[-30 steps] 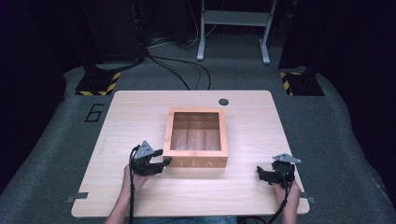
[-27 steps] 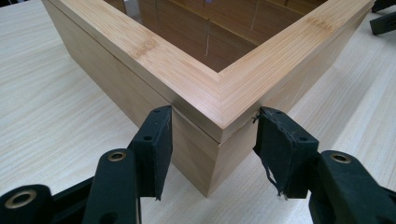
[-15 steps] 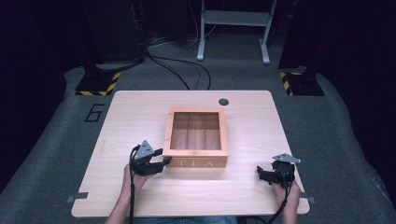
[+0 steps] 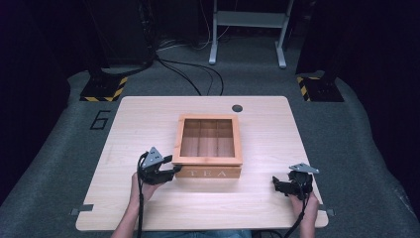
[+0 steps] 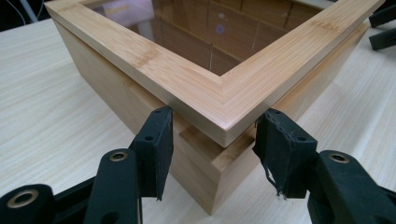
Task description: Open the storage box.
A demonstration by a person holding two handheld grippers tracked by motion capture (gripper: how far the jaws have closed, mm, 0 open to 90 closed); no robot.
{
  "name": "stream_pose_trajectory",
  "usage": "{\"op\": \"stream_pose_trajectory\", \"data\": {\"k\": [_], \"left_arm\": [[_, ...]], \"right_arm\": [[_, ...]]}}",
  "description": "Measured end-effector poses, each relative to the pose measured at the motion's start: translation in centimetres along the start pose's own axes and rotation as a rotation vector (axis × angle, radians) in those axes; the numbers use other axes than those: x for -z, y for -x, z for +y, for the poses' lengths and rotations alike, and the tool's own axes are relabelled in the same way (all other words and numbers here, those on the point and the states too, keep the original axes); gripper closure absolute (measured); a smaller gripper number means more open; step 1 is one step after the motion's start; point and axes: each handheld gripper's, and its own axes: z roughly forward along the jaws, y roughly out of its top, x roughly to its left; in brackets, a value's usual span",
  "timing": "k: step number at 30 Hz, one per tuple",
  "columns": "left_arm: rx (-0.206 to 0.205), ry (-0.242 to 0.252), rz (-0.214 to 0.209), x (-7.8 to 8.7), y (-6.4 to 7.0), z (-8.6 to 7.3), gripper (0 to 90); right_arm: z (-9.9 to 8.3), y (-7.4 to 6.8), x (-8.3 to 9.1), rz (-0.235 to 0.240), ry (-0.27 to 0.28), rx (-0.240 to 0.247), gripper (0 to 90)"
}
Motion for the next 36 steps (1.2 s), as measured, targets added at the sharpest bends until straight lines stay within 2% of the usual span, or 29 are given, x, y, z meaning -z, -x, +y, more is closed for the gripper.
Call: {"op": "stream_pose_trajectory", "data": {"k": [5,10,16,22,28,31,36], "left_arm": [[-0.034,0.007,0.028,0.2,0.0,0.7,44.0],[-0.030,0.023,0.036,0.3,0.0,1.0,43.6],[-0.045,0.033,0.061,0.2,0.0,1.5,42.0],[-0.028,0.080,0.100,0.1,-0.4,2.5,39.6],[-0.013,0.111,0.105,0.2,-1.0,3.7,37.2],[-0.023,0.128,0.111,0.4,-1.3,4.7,37.1],[-0.018,0.145,0.115,0.5,-1.9,6.2,37.1]], "right_arm": [[0.0,0.0,0.0,-0.001,0.001,0.003,8.2],[0.0,0.0,0.0,-0.001,0.001,0.003,8.2],[0.0,0.0,0.0,0.000,0.001,0.004,8.2],[0.0,0.0,0.0,0.000,0.001,0.003,8.2],[0.0,0.0,0.0,0.000,0.002,0.003,8.3],[0.0,0.0,0.0,0.000,0.002,0.003,8.3],[0.0,0.0,0.0,0.001,0.001,0.003,8.3]]}}
